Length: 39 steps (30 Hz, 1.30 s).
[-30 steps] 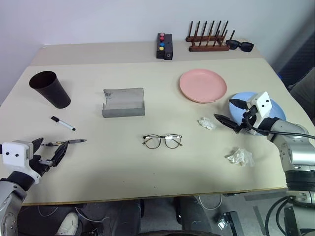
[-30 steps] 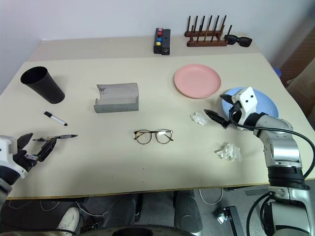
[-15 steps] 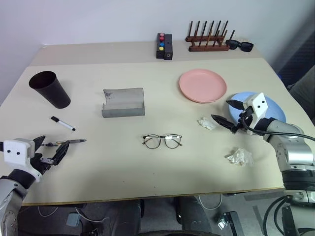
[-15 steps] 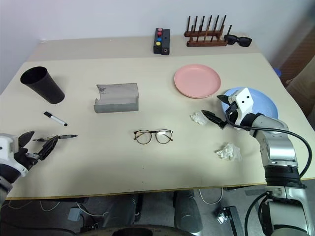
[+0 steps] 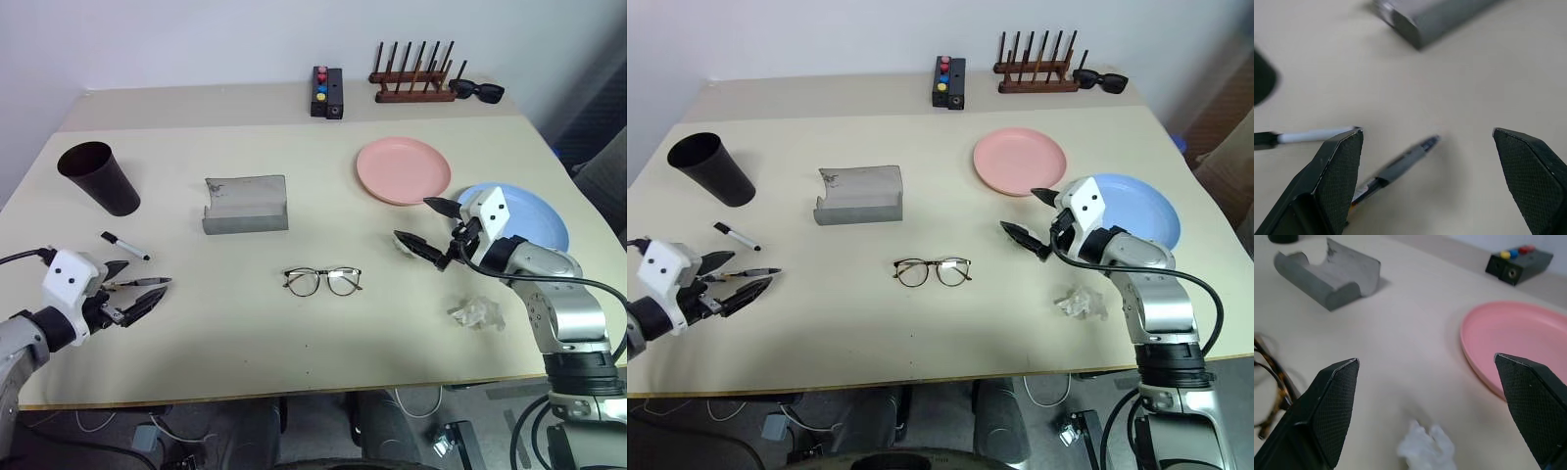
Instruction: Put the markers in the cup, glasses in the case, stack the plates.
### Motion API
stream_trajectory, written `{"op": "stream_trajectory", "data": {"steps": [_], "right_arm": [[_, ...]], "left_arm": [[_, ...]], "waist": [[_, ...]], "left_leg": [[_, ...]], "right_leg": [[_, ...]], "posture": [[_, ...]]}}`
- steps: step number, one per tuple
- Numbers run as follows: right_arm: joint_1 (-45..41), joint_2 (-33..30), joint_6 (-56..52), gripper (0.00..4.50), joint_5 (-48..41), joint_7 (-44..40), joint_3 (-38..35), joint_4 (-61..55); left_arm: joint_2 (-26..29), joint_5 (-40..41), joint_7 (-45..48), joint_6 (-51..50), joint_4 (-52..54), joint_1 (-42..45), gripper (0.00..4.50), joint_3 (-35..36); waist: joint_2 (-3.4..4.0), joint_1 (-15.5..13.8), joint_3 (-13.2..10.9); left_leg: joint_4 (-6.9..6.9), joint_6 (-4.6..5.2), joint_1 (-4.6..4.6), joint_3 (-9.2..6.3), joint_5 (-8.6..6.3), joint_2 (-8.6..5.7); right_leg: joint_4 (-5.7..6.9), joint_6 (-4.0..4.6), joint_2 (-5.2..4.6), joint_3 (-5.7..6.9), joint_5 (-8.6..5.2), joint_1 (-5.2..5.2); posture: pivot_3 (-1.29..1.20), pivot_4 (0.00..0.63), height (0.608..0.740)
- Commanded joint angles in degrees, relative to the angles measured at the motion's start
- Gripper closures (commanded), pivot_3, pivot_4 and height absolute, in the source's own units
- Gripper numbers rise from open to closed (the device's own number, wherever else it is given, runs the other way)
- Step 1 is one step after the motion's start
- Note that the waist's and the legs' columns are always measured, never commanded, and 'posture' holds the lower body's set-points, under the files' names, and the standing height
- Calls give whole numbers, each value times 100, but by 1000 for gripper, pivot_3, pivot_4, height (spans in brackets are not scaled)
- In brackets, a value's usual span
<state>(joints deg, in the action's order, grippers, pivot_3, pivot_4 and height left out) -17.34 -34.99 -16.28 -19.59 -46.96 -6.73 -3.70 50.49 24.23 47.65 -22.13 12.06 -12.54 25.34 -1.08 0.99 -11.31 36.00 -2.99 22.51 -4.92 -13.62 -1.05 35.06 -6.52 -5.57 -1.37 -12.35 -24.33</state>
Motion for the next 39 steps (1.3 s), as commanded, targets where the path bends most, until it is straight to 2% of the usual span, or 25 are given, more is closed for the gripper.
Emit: {"op": "stream_trajectory", "data": {"steps": [1,6,9,17,20,24,25,27,32,39], "right_arm": [[29,77,-101,0,-109,74,53,-446],[89,207,-213,0,-135,218,121,-648],[205,258,-281,0,-165,287,140,-818],[218,323,-395,0,-201,408,199,-975],[211,313,-524,0,-355,304,237,-1086],[246,230,-917,0,-750,-14,349,-1420],[273,198,-993,0,-816,-111,424,-1529],[301,160,-1082,0,-868,-259,613,-1726],[59,308,-1068,0,-741,-449,1283,-1955],[-580,837,-819,0,-497,-598,2046,-1649]], "left_arm": [[437,-240,424,96,-523,359,185,-230],[793,-565,867,245,-1361,992,185,-745],[1021,-933,1207,328,-1813,1302,185,-1306],[1119,-1214,1814,352,-2506,1953,185,-1929],[1137,-1313,1934,413,-2593,2012,1081,-2005],[1137,-1315,1974,465,-2589,1961,2988,-1957],[1138,-1302,1971,467,-2562,1926,3610,-1938],[1137,-1279,1958,473,-2510,1849,4468,-1899],[1088,-1235,1851,475,-2345,1682,4468,-1763],[922,-873,1598,206,-1852,1636,4468,-1303]], "waist": [[1,1,0],[1,10,-1],[2,11,-1],[4,1,1],[6,2,2],[11,2,5],[11,5,5],[11,8,5],[11,31,5],[8,15,4]], "left_leg": [[0,0,0,0,0,0],[-3,0,1,0,0,0],[-7,0,0,0,0,0],[-5,0,-2,1,0,0],[-6,0,-3,1,0,0],[-5,1,-8,1,1,2],[-5,1,-8,0,1,2],[-5,1,-8,1,1,3],[-6,1,-9,1,0,6],[-5,1,-7,1,0,7]], "right_leg": [[0,0,0,0,0,0],[1,1,0,0,1,-2],[1,1,0,0,1,-4],[5,-1,0,0,1,-3],[7,-1,0,0,1,-3],[15,-3,0,0,0,-3],[15,-4,0,0,-1,-3],[15,-7,0,0,-3,-3],[15,-13,1,0,-7,-3],[14,-11,2,1,-5,-5]], "posture": [[0,150,739],[0,150,739],[0,150,739],[0,150,739],[0,150,739],[0,150,739],[0,150,739],[0,150,739],[0,150,739],[0,150,739]]}}
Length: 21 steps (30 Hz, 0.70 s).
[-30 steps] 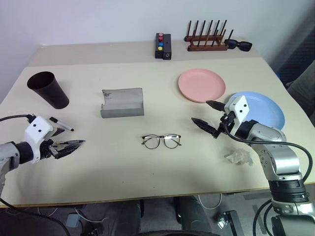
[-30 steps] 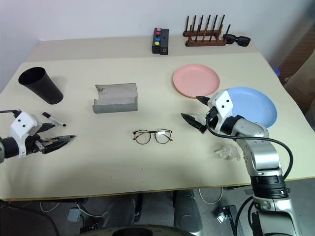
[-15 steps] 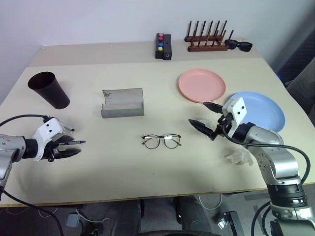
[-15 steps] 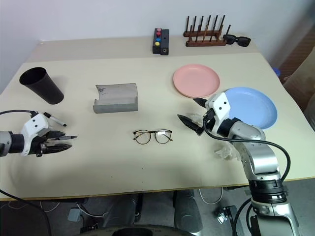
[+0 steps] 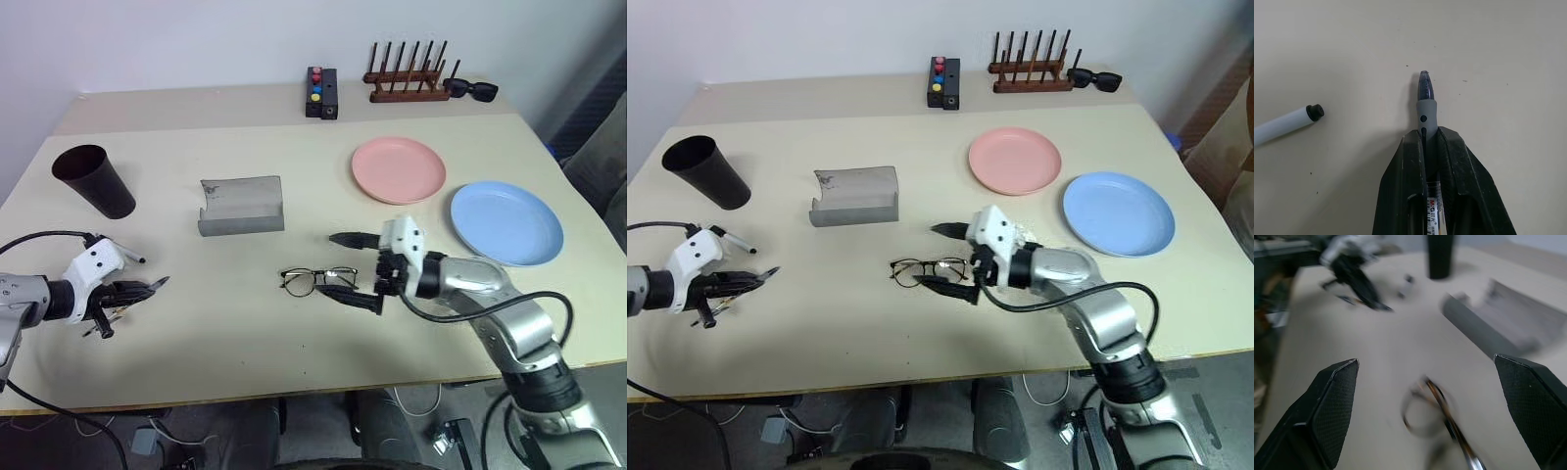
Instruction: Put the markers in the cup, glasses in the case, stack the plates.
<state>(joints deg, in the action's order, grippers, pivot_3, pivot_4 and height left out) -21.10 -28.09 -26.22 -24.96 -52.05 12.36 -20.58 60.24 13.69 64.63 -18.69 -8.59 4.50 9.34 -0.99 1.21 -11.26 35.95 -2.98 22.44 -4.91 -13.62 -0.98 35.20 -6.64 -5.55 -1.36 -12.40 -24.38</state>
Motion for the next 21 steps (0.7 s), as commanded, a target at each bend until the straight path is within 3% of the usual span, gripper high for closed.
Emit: {"op": "stream_trajectory", "data": {"steps": [1,10,12,18,21], "right_arm": [[-284,228,199,0,40,-129,209,113],[-457,511,416,0,162,-294,383,405],[-462,594,446,0,163,-272,390,477],[-506,796,589,0,259,-233,422,672],[-564,936,705,0,318,-160,427,795]], "left_arm": [[-83,243,-145,-184,300,-70,4468,392],[-671,1065,-1180,-503,760,772,4468,1567],[-973,1138,-1928,-288,688,1429,4468,1879],[-1564,431,-3776,993,67,2829,4468,2040],[-1575,-355,-4702,1888,-690,3301,4468,1809]], "waist": [[-5,-17,-2],[-17,-25,-1],[-17,-30,-1],[-28,-10,2],[-28,-1,2]], "left_leg": [[1,0,2,0,0,0],[7,-1,5,-6,0,-1],[7,-1,4,-5,0,-2],[12,-3,2,-7,2,-5],[8,-3,0,-7,2,-5]], "right_leg": [[-1,7,0,0,4,0],[2,8,1,4,8,0],[3,-7,1,3,17,1],[6,-26,2,4,29,4],[6,-26,3,5,29,3]], "posture": [[0,150,739],[0,150,739],[0,150,739],[0,150,739],[0,150,739]]}}
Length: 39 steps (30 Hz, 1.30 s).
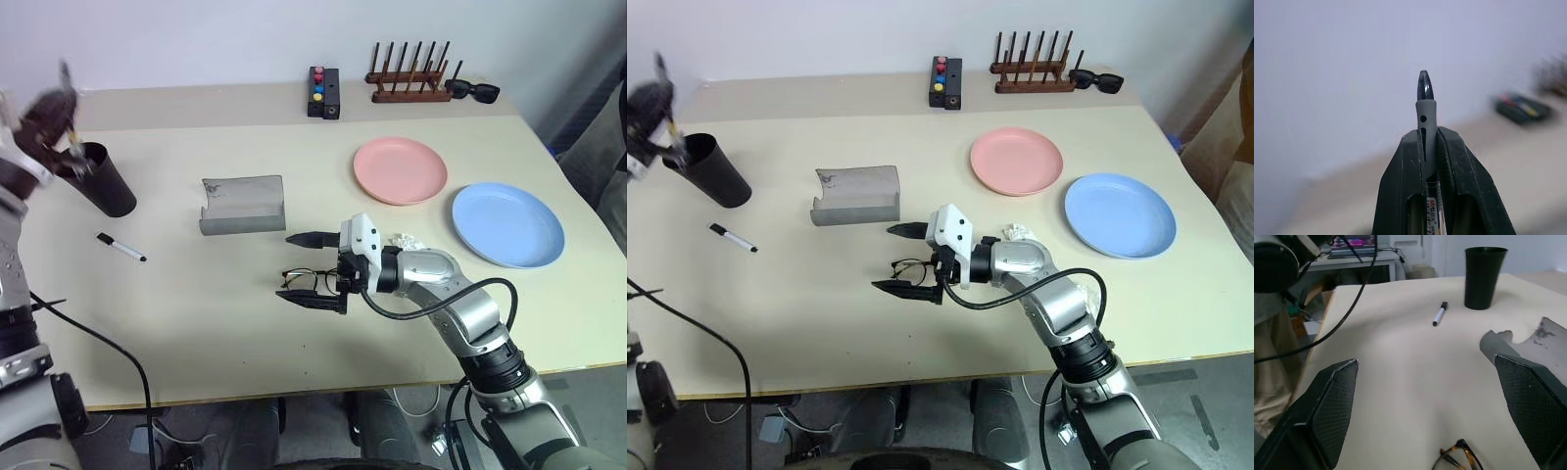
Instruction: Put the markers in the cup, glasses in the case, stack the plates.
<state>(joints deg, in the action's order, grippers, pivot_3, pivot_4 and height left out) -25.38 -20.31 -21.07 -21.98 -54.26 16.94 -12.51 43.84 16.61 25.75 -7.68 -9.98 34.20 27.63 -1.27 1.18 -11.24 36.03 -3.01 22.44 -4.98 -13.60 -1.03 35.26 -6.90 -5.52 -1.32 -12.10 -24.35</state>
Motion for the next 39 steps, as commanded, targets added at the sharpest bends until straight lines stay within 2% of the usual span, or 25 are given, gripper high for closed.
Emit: {"op": "stream_trajectory", "data": {"steps": [1,7,13,18,26,39], "right_arm": [[-146,209,214,0,31,83,-33,15],[-133,440,280,0,37,212,-87,43],[-144,624,346,0,28,387,-161,55],[-107,649,333,0,1,469,-163,12],[-65,629,285,0,-62,533,-175,-63],[-81,628,239,0,-104,540,-163,-75]], "left_arm": [[66,-852,-1101,1037,-844,479,4468,-68],[-19,-1364,-2047,2275,-2486,1242,4468,-326],[-203,-1270,-2126,3312,-3832,1802,4468,-431],[-320,-1239,-2117,3693,-4717,1982,4468,-494],[-512,-1090,-2103,3981,-5101,1882,4468,-488],[-647,-992,-2141,3960,-5157,1759,4468,-503]], "waist": [[0,-1,0],[-2,-39,1],[-5,-33,3],[-5,-2,3],[-6,-17,3],[-6,-15,3]], "left_leg": [[0,0,-1,0,0,0],[6,-1,3,0,0,-2],[7,-3,4,-1,2,-3],[4,-3,2,-1,1,-3],[6,-3,3,0,1,-3],[5,-3,3,-1,2,-3]], "right_leg": [[2,0,1,0,0,0],[-1,-5,0,0,3,1],[0,-8,0,1,5,3],[0,-8,1,1,5,2],[1,-10,0,1,6,2],[1,-10,0,1,6,3]], "posture": [[0,150,739],[0,150,739],[0,150,739],[0,150,739],[0,150,739],[0,150,739]]}}
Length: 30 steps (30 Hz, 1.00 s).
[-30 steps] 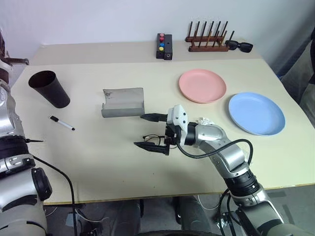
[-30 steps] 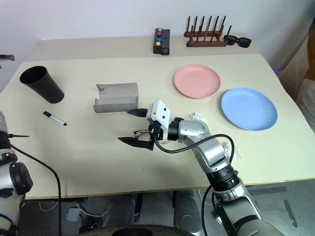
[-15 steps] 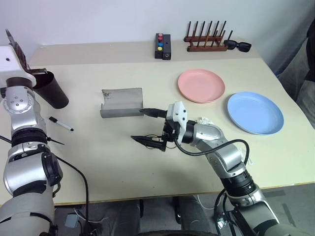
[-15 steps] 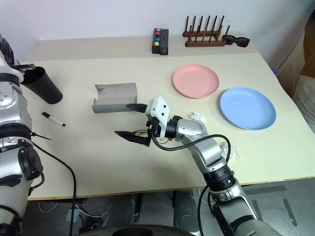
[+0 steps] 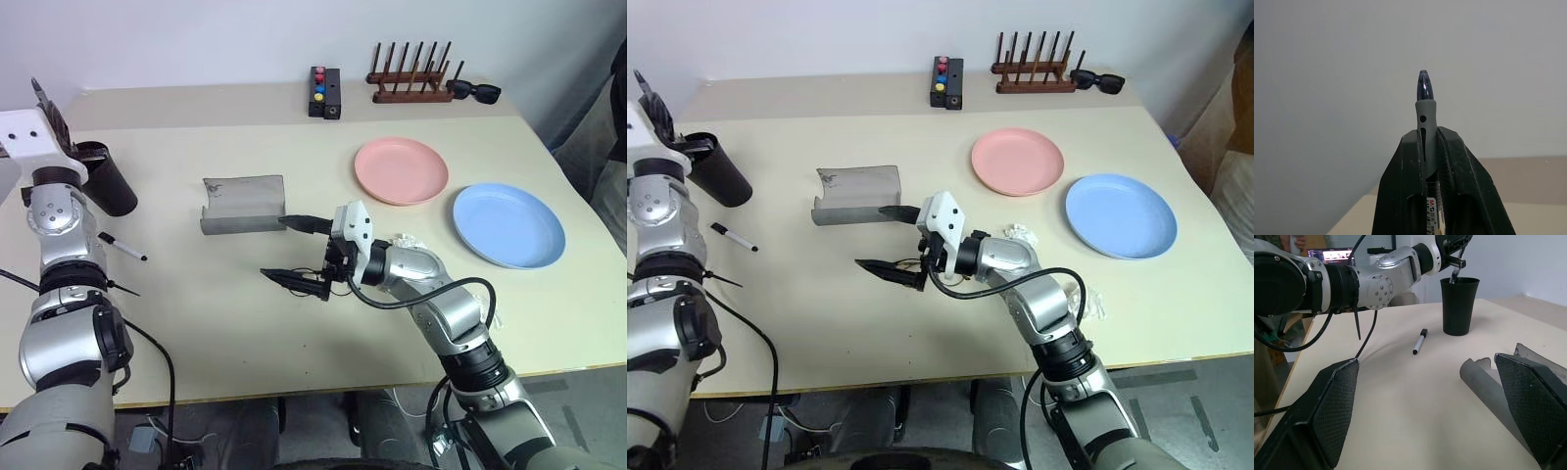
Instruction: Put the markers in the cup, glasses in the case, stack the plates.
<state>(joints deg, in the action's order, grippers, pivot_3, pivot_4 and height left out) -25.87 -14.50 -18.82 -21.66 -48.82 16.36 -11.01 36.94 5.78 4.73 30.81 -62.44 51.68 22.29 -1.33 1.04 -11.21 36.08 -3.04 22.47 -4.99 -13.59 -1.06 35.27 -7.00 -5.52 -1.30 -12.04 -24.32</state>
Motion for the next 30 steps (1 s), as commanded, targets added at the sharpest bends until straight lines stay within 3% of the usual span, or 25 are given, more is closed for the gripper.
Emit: {"op": "stream_trajectory", "data": {"steps": [1,9,13,17,26,30], "right_arm": [[-31,46,8,0,-139,-5,-107,-229],[-40,57,-4,0,-141,-8,-109,-216],[-45,67,1,0,-143,-8,-110,-209],[-52,112,22,0,-154,19,-132,-189],[-64,123,23,0,-178,22,-139,-176],[-59,86,42,0,-174,32,-186,-195]], "left_arm": [[33,96,-45,105,99,-1,4468,34],[-27,132,-102,56,160,-78,4468,27],[-50,108,-209,29,206,-141,2910,16],[-58,92,-252,5,218,-170,901,-12],[-116,216,-109,-28,434,-230,901,16],[-4,554,855,-307,991,-314,901,-31]], "waist": [[0,-1,0],[0,-3,0],[0,-2,0],[0,-3,0],[0,-2,0],[0,-1,0]], "left_leg": [[0,0,0,0,0,0],[1,0,0,0,0,0],[0,0,0,0,0,0],[0,0,0,0,0,0],[1,0,0,0,0,0],[1,0,0,0,0,0]], "right_leg": [[0,0,0,0,0,0],[0,0,0,0,0,0],[0,0,0,0,0,0],[1,0,0,0,0,0],[0,0,0,0,0,0],[1,0,0,0,0,0]], "posture": [[0,150,739],[0,150,739],[0,150,739],[0,150,739],[0,150,739],[0,150,739]]}}
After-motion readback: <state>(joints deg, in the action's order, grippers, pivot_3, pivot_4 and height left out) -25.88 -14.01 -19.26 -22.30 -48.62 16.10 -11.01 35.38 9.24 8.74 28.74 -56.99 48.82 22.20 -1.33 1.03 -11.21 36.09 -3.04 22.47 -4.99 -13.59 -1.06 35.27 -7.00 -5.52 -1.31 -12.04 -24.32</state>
